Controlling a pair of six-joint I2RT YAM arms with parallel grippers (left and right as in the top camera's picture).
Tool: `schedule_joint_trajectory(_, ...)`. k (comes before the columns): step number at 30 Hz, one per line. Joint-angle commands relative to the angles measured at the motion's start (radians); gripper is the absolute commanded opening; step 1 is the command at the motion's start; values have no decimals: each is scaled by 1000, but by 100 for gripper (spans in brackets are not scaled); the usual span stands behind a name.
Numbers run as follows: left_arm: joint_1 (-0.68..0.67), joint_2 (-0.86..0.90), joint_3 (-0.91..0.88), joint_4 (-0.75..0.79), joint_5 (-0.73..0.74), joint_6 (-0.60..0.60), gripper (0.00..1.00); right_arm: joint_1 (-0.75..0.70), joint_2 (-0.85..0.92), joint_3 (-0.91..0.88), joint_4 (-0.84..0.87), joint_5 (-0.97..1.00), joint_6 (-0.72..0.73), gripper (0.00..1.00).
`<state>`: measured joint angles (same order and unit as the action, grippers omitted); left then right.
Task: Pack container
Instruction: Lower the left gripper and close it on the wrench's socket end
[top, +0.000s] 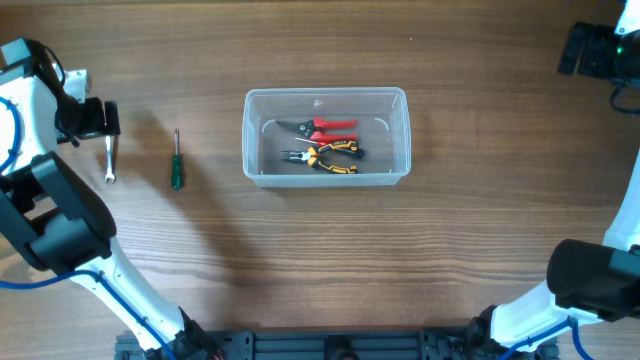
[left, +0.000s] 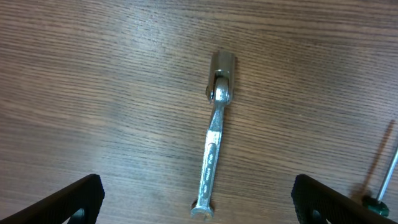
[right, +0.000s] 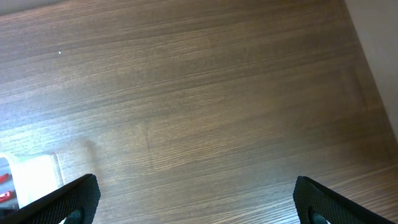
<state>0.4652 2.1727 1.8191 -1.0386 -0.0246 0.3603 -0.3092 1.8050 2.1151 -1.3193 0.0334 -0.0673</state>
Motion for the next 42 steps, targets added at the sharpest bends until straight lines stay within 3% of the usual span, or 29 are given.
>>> schedule_joint_trajectory(1,4,25,13,0,66,-1,100,3,-10,-2,3,-8,18,100)
schedule_joint_trajectory(10,3,45,12,3,95,56,100,3,-10,-2,3,-8,18,100)
schedule_joint_trajectory(23,-16,102,12,18,11,28,100,3,-10,-2,3,-8,18,100)
schedule_joint_trajectory(42,-26,131,12,45,4,29,100,3,-10,-2,3,-8,18,100)
